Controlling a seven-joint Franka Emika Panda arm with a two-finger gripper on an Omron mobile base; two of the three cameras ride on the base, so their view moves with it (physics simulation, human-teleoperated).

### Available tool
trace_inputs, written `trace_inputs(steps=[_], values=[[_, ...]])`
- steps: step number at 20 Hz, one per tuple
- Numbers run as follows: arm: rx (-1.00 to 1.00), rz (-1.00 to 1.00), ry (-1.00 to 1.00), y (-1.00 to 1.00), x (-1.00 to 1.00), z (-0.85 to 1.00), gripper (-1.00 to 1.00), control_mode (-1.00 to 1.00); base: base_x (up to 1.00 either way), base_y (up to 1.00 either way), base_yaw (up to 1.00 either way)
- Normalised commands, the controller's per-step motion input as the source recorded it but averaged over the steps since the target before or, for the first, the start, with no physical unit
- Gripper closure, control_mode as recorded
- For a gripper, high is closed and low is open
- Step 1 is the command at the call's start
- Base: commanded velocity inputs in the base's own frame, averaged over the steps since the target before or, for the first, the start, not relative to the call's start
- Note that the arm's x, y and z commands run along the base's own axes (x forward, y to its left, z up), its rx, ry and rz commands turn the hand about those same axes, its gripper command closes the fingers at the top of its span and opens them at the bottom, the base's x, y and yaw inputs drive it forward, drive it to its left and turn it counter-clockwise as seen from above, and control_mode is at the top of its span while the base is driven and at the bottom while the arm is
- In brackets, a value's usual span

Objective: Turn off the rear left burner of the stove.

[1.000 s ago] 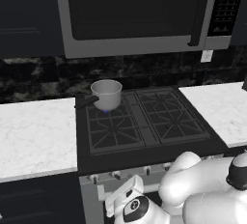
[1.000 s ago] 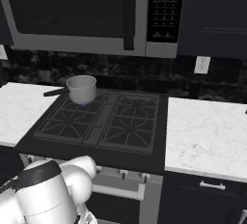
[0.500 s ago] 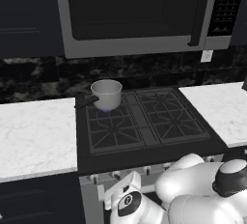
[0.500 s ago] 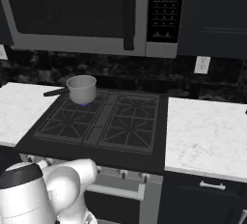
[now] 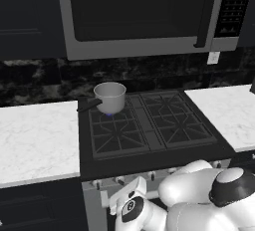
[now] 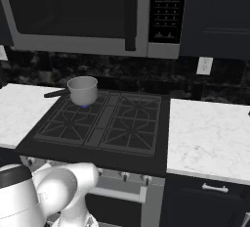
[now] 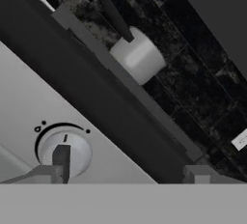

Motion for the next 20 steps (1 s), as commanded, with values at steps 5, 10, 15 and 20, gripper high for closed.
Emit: trace_inputs(steps=[5, 10, 15, 20], values=[[0.0, 0.01, 0.0, 0.03, 0.14, -0.16, -1.0, -1.0, 0.0, 0.0, 0.0], [0.0, 0.02, 0.01, 0.27, 0.09, -0.12, -1.0, -1.0, 0.0, 0.0, 0.0], [0.0, 0.03, 0.04, 0.16, 0.0, -0.15, -1.0, -1.0, 0.0, 0.0, 0.0], [0.0, 0.0, 0.0, -0.03, 0.03, -0.1, -1.0, -1.0, 0.0, 0.0, 0.0]])
